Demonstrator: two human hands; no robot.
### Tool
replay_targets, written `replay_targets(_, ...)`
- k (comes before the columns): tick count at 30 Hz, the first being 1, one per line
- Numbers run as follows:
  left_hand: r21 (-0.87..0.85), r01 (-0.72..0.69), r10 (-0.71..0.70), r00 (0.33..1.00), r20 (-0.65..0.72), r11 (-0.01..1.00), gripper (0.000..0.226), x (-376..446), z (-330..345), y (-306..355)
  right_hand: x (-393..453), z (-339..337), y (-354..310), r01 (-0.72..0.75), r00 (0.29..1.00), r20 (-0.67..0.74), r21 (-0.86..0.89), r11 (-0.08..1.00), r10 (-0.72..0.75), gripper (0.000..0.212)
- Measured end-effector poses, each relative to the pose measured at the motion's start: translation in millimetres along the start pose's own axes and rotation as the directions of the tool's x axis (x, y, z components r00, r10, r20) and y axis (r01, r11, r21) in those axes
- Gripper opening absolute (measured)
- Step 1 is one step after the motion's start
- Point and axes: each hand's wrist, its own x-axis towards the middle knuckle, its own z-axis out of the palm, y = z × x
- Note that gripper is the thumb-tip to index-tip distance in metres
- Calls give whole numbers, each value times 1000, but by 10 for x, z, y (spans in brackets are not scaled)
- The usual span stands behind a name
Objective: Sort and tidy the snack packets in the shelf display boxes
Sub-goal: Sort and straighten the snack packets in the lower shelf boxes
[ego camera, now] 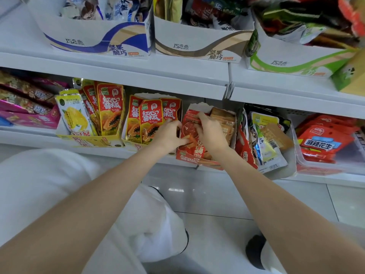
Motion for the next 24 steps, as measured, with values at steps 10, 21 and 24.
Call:
replay_targets(10, 318, -140, 154, 988, -18, 938, 48, 205, -56, 131, -218, -48, 431, -109, 989, 72, -237, 965, 129, 82)
replay_targets(21, 436, -105, 119, 993, -4, 894, 28, 85, -51, 249, 13, -475, 524, 207, 961, 240, -305, 930, -136, 40)
replay_targets(24, 479, -83, 98, 995, -7, 874, 33, 99, -41, 241, -137, -414, 645, 227, 968, 190, -369, 901, -166, 46)
